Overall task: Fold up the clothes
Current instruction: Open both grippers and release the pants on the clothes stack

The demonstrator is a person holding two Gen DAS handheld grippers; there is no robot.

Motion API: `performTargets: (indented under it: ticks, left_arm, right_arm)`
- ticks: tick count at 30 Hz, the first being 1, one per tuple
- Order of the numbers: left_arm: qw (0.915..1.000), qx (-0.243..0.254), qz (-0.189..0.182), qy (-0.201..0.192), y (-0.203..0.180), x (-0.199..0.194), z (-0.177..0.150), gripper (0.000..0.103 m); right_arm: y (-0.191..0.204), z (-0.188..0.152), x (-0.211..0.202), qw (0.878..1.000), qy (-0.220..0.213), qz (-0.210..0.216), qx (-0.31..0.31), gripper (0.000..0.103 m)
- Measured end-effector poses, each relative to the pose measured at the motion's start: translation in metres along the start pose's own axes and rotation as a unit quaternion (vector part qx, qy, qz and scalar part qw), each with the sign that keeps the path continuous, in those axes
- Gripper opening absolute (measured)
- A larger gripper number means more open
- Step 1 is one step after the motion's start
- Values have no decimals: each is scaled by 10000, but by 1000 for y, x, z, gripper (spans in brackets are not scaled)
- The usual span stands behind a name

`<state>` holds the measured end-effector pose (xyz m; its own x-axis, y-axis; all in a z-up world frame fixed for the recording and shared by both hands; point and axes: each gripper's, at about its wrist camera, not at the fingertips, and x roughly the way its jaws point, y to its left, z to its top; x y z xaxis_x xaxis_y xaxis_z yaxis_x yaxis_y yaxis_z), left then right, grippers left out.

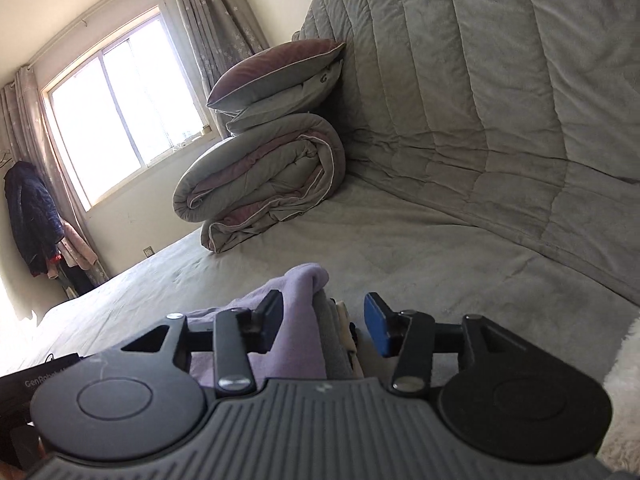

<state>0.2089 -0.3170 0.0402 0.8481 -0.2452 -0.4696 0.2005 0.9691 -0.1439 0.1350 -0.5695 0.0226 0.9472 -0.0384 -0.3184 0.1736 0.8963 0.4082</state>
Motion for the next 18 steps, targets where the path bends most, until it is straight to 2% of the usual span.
performTargets:
  ticks: [6, 7, 9, 11, 16, 18]
  left_arm:
    - [9993, 208, 151, 264, -11, -45, 3, 100]
    - [9992, 218, 162, 306, -11, -51, 4, 102]
    - [9987, 250, 182, 404, -13, -63, 7, 102]
    - [9975, 366, 225, 562, -16, -73, 8, 102]
    - [9918, 640, 428, 1022, -17, -90, 6, 102]
    - [9904, 610, 461, 1150, -13, -97, 4, 102]
  right_arm:
    - [13, 1, -42, 9997, 66, -169, -160, 76]
    - [16, 2, -47, 9996, 90, -204, -166, 78]
    - [22, 3, -58, 9994, 132, -273, -188, 93]
    - [29, 2, -68, 9990, 147, -340, -261, 103]
    - [49, 1, -88, 9966, 272, -552, -551, 103]
    - [57, 0, -95, 9953, 317, -643, -656, 103]
